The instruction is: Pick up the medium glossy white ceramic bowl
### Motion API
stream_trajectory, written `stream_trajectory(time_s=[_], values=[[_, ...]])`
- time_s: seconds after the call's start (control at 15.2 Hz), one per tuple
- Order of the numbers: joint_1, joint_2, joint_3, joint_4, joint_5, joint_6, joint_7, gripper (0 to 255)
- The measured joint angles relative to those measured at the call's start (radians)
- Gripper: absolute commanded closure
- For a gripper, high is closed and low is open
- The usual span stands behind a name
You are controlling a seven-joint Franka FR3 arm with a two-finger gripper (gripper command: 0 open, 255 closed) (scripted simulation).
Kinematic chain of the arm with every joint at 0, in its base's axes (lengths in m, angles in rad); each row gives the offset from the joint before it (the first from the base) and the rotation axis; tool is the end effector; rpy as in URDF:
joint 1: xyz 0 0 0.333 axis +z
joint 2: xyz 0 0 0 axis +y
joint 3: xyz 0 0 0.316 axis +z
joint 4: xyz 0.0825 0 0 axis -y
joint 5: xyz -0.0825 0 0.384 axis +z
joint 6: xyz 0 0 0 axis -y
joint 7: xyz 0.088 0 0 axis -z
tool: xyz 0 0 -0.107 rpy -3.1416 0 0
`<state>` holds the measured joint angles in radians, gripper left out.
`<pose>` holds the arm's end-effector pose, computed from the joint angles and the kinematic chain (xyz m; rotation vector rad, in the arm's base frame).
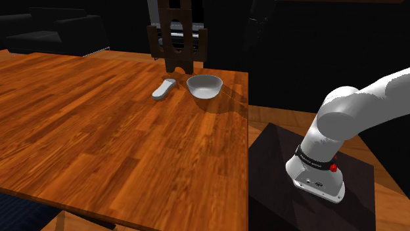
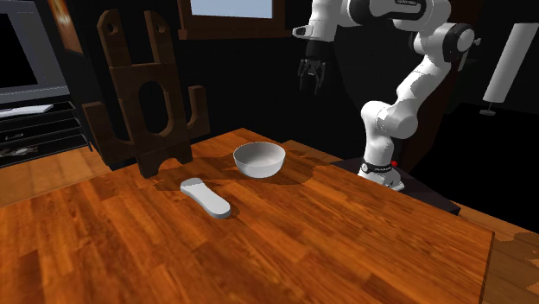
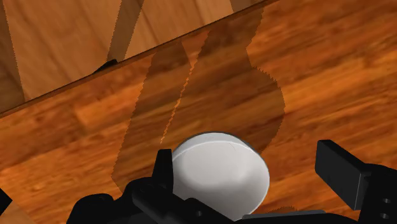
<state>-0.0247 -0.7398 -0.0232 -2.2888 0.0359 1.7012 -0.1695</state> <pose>0.3329 -0.0150 0.6205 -3.0909 -0.1927 -0.2430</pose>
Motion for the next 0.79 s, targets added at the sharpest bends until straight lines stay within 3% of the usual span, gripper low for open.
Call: stream_trajectory(time_s=[0.2,0.79], values=[[-0.001,0.039,-0.013,0.003,0.001,0.03,-0.013,0],[0.005,0.344,-0.082,0.075,0.042,0.218,-0.095,0]])
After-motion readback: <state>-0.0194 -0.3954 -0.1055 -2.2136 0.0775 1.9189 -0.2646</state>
